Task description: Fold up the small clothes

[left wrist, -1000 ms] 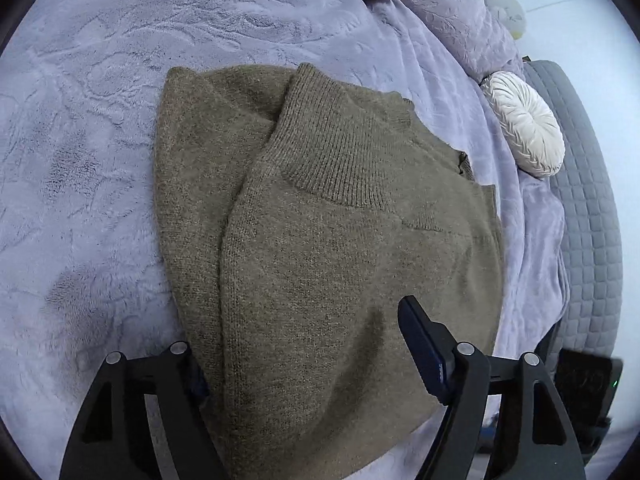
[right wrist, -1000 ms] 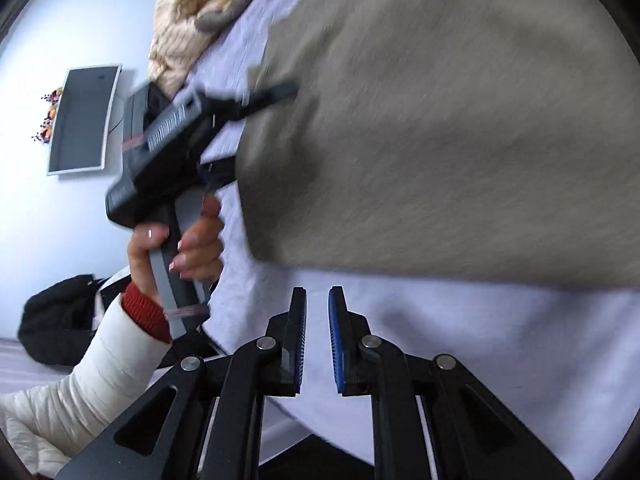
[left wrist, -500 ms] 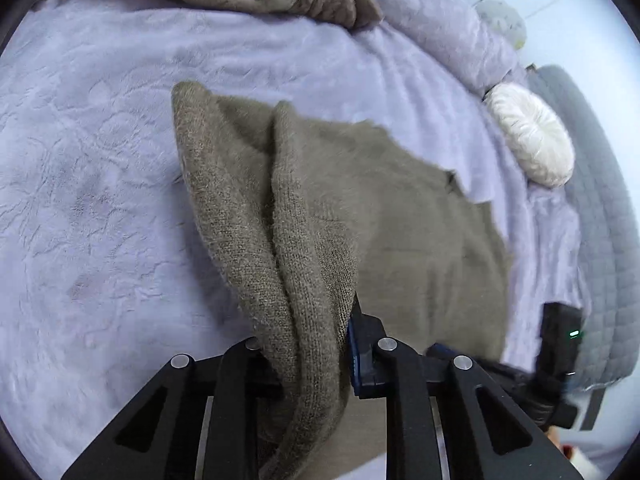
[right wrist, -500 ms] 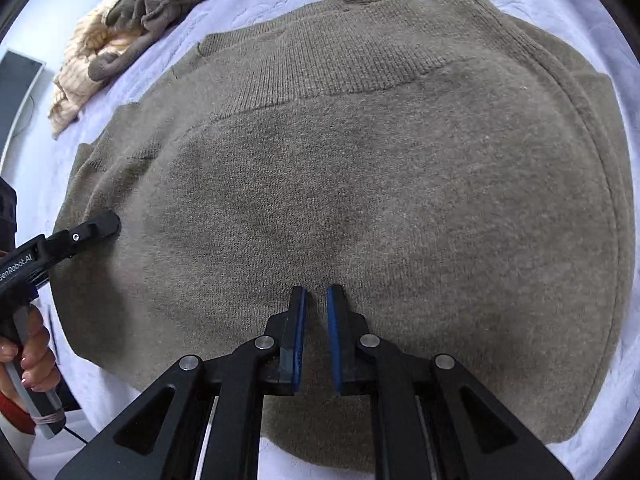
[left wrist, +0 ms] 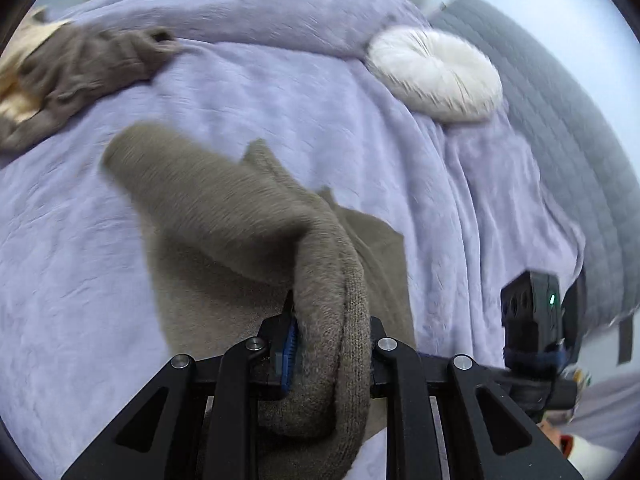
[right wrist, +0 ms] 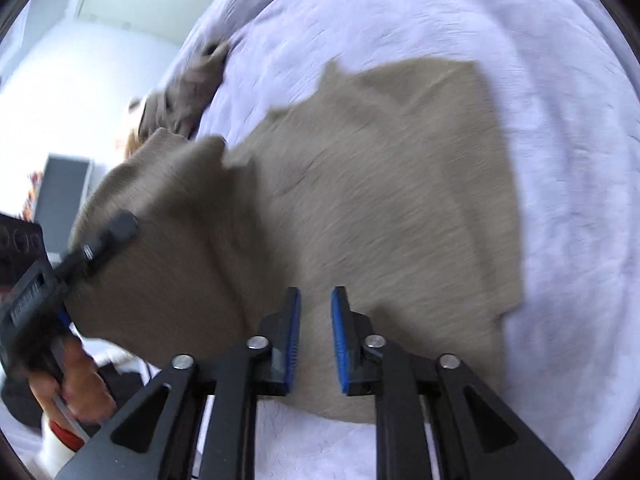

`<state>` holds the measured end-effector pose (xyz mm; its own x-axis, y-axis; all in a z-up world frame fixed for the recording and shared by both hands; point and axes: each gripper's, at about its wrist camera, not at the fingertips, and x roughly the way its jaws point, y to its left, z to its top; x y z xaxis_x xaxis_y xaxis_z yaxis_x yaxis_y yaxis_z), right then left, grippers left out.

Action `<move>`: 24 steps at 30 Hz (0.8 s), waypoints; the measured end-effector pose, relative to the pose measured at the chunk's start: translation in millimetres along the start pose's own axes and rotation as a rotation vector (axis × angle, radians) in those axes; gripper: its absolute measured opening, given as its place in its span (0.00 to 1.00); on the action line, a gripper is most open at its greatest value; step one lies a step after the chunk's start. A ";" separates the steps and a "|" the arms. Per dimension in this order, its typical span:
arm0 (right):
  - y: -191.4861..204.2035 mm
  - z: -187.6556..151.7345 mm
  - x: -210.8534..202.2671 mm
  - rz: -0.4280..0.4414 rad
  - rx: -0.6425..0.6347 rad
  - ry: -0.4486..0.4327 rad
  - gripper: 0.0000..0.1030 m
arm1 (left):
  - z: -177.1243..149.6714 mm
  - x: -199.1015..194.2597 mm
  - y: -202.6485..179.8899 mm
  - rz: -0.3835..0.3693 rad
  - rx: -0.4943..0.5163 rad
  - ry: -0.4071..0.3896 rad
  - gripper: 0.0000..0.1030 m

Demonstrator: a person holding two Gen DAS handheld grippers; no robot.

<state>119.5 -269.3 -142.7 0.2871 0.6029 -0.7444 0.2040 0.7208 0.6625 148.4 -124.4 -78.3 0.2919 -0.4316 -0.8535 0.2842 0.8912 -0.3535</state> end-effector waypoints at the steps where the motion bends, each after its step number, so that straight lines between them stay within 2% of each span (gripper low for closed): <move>1: -13.2 4.0 -3.0 0.029 0.048 -0.006 0.25 | -2.8 13.2 -11.6 0.010 0.029 0.018 0.21; 5: -47.5 15.1 11.6 0.151 0.207 0.014 0.29 | -15.6 61.2 -40.5 0.047 0.089 0.097 0.22; 7: -64.1 14.4 14.8 0.195 0.256 0.030 0.29 | -22.0 65.0 -46.5 0.084 0.105 0.090 0.22; 8: -69.0 14.8 17.2 0.217 0.274 0.033 0.29 | -23.8 63.7 -48.6 0.092 0.113 0.084 0.30; 9: -72.3 15.4 18.9 0.236 0.288 0.034 0.29 | -25.3 58.3 -48.3 0.079 0.115 0.076 0.53; 11: -74.0 16.2 21.3 0.265 0.305 0.031 0.30 | -26.4 42.0 -47.5 0.097 0.109 0.026 0.73; 14: -78.1 15.0 22.5 0.327 0.353 0.017 0.40 | -24.5 13.1 -40.6 0.047 0.108 -0.026 0.73; 16: -85.2 12.4 21.8 0.379 0.405 0.003 0.44 | -23.7 -4.6 -28.4 0.053 0.073 -0.068 0.73; 18: -91.1 9.6 25.2 0.445 0.468 -0.019 0.48 | -23.2 -17.2 -7.5 0.085 0.021 -0.102 0.73; 20: -99.1 5.6 24.2 0.510 0.521 -0.037 0.52 | -23.0 -20.7 23.2 0.153 -0.062 -0.121 0.73; 23: -103.4 3.2 25.4 0.609 0.558 -0.052 0.65 | -27.4 -10.7 68.0 0.210 -0.196 -0.100 0.73; 24: -101.7 4.1 26.5 0.628 0.556 -0.052 0.65 | -30.5 -5.6 81.7 0.223 -0.231 -0.090 0.73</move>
<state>110.2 -328.0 -229.5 0.5415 0.8094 -0.2274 0.4196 -0.0258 0.9074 142.1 -44.9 -114.1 0.4062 -0.2236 -0.8860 -0.0077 0.9687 -0.2480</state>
